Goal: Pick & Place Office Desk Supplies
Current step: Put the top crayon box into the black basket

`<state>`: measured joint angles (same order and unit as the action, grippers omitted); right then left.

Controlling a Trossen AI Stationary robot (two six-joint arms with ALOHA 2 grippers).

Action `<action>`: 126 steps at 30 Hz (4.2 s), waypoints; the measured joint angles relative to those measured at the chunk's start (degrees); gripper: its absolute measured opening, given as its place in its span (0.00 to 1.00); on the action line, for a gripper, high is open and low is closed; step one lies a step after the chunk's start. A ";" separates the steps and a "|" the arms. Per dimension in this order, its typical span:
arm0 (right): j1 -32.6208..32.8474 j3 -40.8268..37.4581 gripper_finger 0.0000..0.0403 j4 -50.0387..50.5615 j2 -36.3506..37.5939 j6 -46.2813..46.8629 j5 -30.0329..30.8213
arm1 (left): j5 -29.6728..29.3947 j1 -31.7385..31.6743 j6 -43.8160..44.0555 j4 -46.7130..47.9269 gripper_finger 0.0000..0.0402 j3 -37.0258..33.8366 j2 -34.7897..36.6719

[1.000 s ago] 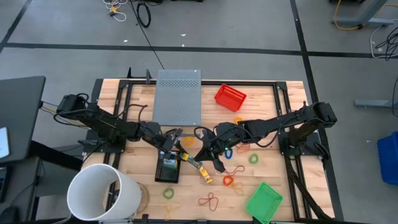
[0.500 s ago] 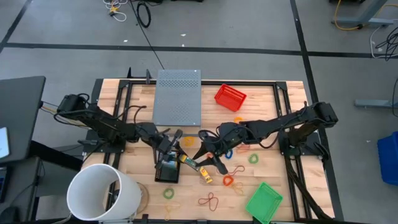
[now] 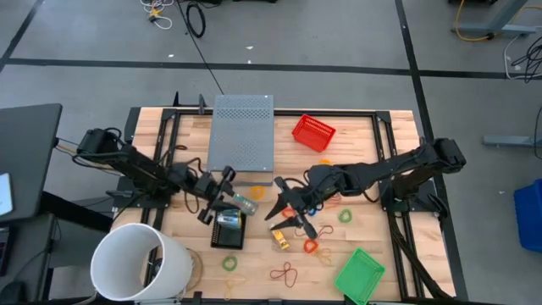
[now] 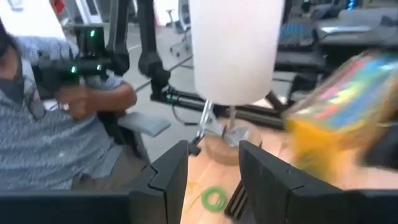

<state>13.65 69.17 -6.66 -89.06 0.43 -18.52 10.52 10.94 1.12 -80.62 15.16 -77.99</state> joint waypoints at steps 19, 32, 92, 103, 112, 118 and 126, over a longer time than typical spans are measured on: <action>1.93 -0.02 0.37 9.88 -0.46 -0.05 11.25 | -9.12 7.39 3.98 -8.27 0.27 -14.75 0.10; 3.04 -0.22 0.51 0.28 -10.57 -0.61 27.18 | -22.62 15.41 1.36 -3.28 0.27 -14.75 0.09; 3.17 14.97 0.24 -2.37 -25.18 -2.36 29.72 | -14.21 16.47 -0.05 -0.37 0.86 -14.70 0.09; 5.01 14.97 0.24 -0.82 -25.16 0.81 23.97 | -13.52 16.48 -0.13 2.26 0.85 -14.77 0.10; 5.11 14.73 0.24 -2.63 -29.76 1.73 24.36 | -9.68 16.46 -0.14 -3.34 0.84 -14.82 0.14; 4.34 14.75 0.24 -3.76 -30.97 1.92 24.55 | -11.98 16.46 -1.18 -3.19 0.84 -14.82 0.15; 2.48 14.71 0.24 -4.57 -31.84 1.01 21.99 | -13.47 16.46 -2.66 -3.32 0.84 -14.84 0.15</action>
<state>16.13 83.88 -11.23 -120.90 1.44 3.47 -2.95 27.40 -1.54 -83.93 0.32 -77.84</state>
